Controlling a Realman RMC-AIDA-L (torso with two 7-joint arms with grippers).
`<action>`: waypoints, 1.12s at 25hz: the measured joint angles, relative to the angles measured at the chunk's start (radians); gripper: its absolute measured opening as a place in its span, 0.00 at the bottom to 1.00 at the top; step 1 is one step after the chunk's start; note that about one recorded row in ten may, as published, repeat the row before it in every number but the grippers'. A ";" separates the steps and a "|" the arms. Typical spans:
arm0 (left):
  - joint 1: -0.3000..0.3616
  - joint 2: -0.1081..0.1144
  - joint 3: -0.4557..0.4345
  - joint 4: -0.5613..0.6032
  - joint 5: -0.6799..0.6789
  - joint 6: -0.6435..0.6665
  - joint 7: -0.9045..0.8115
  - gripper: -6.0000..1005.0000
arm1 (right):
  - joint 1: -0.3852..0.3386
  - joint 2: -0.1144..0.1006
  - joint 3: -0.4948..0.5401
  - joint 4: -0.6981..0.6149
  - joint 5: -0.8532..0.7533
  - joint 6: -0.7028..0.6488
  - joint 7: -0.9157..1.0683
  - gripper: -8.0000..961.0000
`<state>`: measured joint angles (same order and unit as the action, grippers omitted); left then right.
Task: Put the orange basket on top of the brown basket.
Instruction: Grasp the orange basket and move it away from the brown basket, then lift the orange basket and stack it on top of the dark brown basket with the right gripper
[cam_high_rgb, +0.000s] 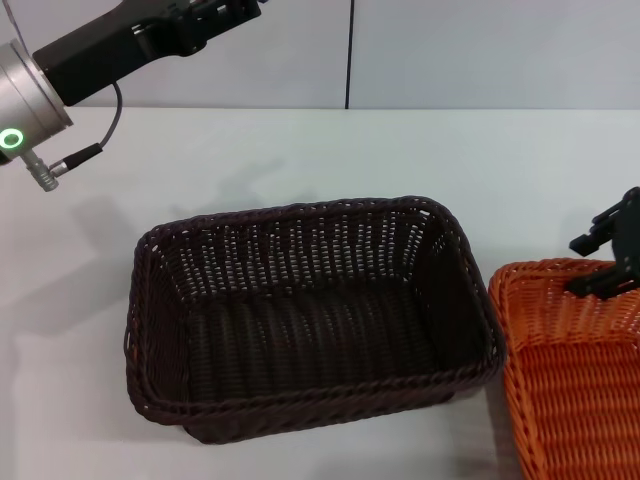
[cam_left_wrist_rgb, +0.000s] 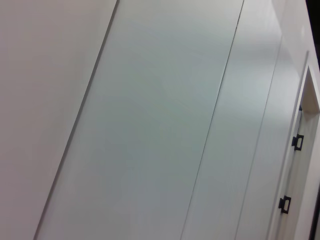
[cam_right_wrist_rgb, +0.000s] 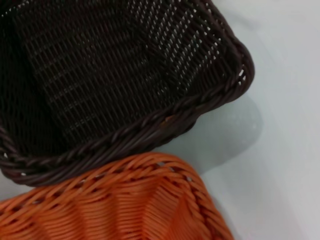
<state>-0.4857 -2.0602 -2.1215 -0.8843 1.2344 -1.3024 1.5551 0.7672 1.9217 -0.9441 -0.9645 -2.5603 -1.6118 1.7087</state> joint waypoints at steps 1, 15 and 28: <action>0.000 0.000 0.000 0.000 0.000 0.001 0.000 0.86 | 0.005 0.001 -0.004 0.018 0.000 0.014 -0.005 0.57; -0.007 0.003 -0.011 0.034 0.006 0.023 0.004 0.86 | -0.048 0.024 0.002 0.019 -0.037 0.012 -0.031 0.35; -0.033 0.009 -0.015 0.067 0.010 0.044 0.032 0.86 | -0.149 -0.053 0.181 -0.066 -0.083 -0.315 0.021 0.22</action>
<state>-0.5191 -2.0515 -2.1364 -0.8177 1.2441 -1.2580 1.5870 0.6180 1.8685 -0.7629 -1.0306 -2.6434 -1.9271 1.7292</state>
